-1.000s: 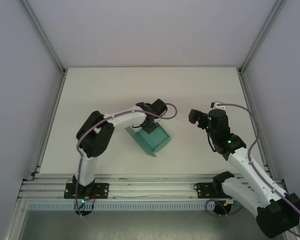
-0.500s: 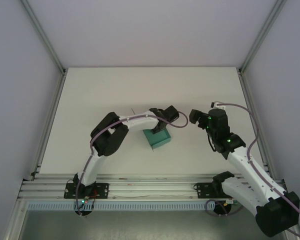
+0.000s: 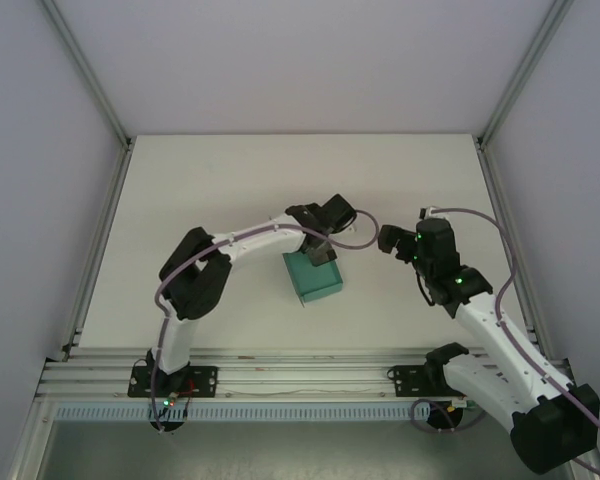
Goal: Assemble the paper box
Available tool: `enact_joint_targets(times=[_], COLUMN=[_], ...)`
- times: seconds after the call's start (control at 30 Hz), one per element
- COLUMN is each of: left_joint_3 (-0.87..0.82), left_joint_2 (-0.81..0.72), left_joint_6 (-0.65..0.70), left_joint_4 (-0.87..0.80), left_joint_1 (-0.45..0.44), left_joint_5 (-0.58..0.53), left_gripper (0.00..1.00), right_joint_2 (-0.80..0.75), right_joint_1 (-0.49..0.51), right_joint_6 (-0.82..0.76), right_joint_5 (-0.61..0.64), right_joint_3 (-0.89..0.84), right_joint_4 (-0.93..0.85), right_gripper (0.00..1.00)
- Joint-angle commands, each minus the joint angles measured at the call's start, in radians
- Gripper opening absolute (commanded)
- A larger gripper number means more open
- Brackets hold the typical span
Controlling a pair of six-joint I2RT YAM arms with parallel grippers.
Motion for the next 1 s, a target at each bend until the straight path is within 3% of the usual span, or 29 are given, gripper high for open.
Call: enact_joint_targets(times=[0.0, 0.1, 0.2, 0.33, 0.4, 0.53, 0.7, 0.83, 0.97], left_joint_3=[0.002, -0.011, -0.074, -0.266, -0.385, -0.633, -0.874, -0.943, -0.959], left_joint_2=[-0.123, -0.214, -0.340, -0.554, -0.644, -0.793, -0.906, -0.957, -0.993], left_joint_6=[-0.062, -0.187, -0.303, -0.473, -0.556, -0.742, -0.871, -0.895, -0.877], left_joint_4=[0.059, 0.112, 0.174, 0.269, 0.296, 0.301, 0.356, 0.346, 0.338], left_joint_1=[0.045, 0.110, 0.163, 0.238, 0.295, 0.470, 0.554, 0.561, 0.564], left_joint_5=[0.082, 0.087, 0.070, 0.018, -0.006, 0.086, 0.138, 0.117, 0.104], left_gripper=[1.00, 1.00, 1.00, 1.00, 1.00, 1.00, 1.00, 1.00, 1.00], right_joint_2=[-0.008, 0.005, 0.054, 0.234, 0.346, 0.636, 0.958, 1.151, 1.261], right_joint_1=[-0.010, -0.011, -0.011, -0.001, 0.026, 0.138, 0.197, 0.215, 0.241], right_joint_6=[-0.008, -0.019, -0.100, -0.398, -0.575, -1.032, -1.327, -1.415, -1.422], right_joint_5=[0.003, -0.015, -0.126, -0.433, -0.508, -0.509, -0.527, -0.541, -0.500], right_joint_3=[0.044, 0.061, 0.074, 0.132, 0.192, 0.423, 0.716, 0.948, 1.067], right_joint_4=[-0.027, -0.020, 0.024, 0.078, 0.062, -0.150, -0.351, -0.554, -0.625], right_gripper=[1.00, 1.00, 1.00, 0.99, 0.99, 0.99, 1.00, 0.97, 0.85])
